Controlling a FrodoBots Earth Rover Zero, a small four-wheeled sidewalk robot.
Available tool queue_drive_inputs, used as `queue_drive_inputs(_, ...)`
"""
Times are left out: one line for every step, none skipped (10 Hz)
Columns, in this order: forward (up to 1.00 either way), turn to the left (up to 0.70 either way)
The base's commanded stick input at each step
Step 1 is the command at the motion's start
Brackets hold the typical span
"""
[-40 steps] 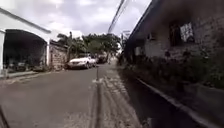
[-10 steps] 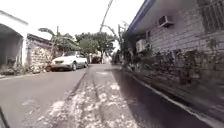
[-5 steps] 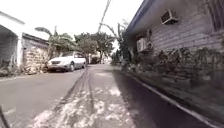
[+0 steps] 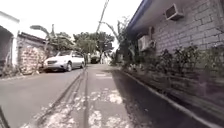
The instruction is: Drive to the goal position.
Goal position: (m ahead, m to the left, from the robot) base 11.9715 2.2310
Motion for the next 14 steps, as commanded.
queue_drive_inputs(0.70, 0.00)
queue_drive_inputs(0.70, 0.01)
queue_drive_inputs(0.70, 0.02)
queue_drive_inputs(0.70, 0.02)
queue_drive_inputs(0.70, 0.02)
queue_drive_inputs(0.70, 0.02)
queue_drive_inputs(0.70, 0.02)
queue_drive_inputs(0.70, 0.02)
queue_drive_inputs(0.70, 0.02)
queue_drive_inputs(0.70, 0.02)
queue_drive_inputs(0.70, 0.02)
queue_drive_inputs(0.70, 0.02)
queue_drive_inputs(0.70, 0.02)
queue_drive_inputs(0.70, 0.02)
